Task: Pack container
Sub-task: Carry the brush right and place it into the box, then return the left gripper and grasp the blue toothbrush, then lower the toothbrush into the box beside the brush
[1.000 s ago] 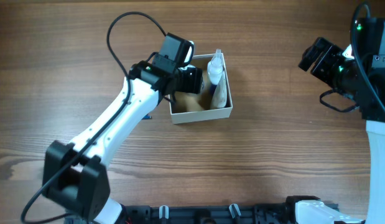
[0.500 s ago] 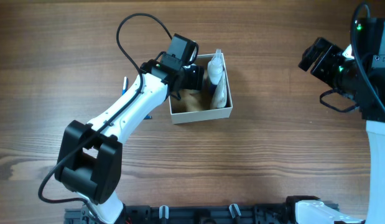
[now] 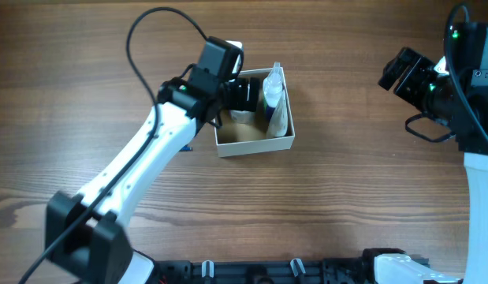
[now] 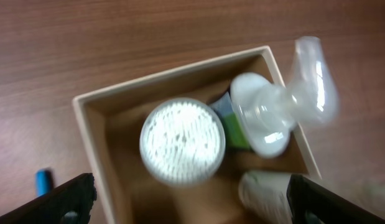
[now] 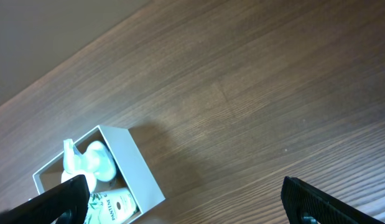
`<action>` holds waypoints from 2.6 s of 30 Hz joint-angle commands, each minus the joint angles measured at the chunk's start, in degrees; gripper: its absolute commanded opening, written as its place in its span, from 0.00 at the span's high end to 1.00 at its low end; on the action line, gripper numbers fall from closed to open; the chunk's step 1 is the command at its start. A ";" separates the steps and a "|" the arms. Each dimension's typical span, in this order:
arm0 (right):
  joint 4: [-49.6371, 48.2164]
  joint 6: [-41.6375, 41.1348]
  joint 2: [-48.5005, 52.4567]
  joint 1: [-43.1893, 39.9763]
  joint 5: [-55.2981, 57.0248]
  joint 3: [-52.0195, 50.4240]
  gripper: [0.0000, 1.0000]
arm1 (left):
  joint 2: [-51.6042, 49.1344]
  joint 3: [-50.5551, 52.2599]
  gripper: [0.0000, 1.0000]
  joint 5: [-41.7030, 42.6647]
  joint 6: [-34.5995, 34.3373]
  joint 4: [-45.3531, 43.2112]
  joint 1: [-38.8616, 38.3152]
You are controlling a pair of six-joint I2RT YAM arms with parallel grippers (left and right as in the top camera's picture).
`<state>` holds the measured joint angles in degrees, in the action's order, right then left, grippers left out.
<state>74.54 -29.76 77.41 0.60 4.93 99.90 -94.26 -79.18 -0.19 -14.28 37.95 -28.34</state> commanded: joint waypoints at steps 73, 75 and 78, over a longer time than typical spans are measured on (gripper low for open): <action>-0.15 -0.26 0.26 -0.13 -0.33 0.11 0.00 | 1.11 -2.43 0.96 -0.17 -7.50 8.59 2.54; -0.15 -0.28 0.26 -0.13 -0.33 0.11 0.00 | -1.51 -2.43 0.96 -0.22 -7.76 7.93 1.90; -0.15 -0.28 0.28 -0.13 -0.33 0.11 0.00 | -4.94 -2.43 0.96 -3.19 -10.54 7.85 1.75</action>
<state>74.52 -29.76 77.43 0.60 4.93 99.90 -95.09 -81.65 0.93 -19.84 46.00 -26.15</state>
